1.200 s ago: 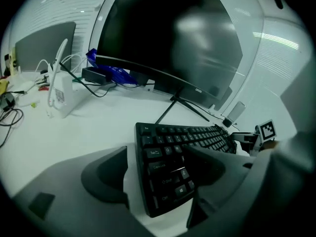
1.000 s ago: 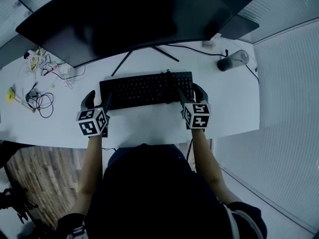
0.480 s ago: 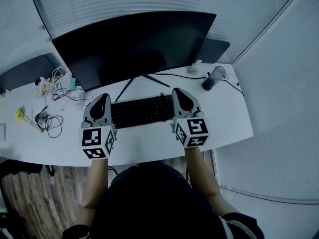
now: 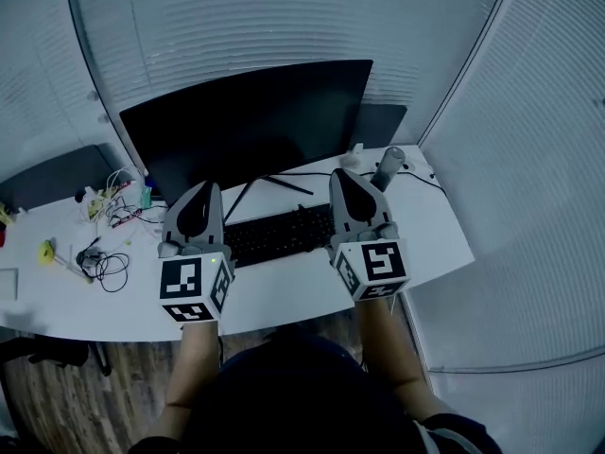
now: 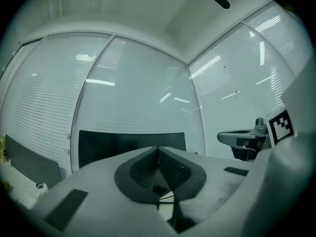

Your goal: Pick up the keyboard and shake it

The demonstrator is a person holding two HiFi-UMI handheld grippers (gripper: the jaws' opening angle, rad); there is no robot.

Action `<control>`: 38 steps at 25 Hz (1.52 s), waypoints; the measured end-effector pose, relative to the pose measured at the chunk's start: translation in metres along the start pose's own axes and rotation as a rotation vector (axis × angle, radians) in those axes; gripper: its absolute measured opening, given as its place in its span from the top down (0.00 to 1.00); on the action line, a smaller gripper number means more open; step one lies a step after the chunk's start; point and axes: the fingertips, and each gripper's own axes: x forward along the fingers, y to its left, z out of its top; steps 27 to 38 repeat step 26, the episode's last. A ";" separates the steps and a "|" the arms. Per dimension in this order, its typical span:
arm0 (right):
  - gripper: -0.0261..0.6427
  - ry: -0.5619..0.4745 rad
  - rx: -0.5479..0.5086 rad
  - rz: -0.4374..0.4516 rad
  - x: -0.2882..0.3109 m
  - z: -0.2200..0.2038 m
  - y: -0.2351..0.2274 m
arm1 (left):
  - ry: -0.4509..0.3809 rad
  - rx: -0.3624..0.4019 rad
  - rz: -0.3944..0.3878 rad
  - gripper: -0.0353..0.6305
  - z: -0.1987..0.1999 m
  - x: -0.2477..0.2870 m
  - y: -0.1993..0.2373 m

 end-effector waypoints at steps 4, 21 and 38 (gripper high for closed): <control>0.92 0.002 0.012 -0.011 -0.011 0.003 0.004 | 0.000 -0.003 -0.014 0.91 0.002 -0.009 -0.006; 0.92 0.012 -0.011 -0.012 -0.027 0.004 0.004 | -0.019 -0.016 -0.015 0.91 0.003 -0.023 -0.011; 0.92 0.021 -0.027 -0.001 -0.029 0.001 0.001 | -0.019 -0.032 0.003 0.91 -0.001 -0.022 -0.007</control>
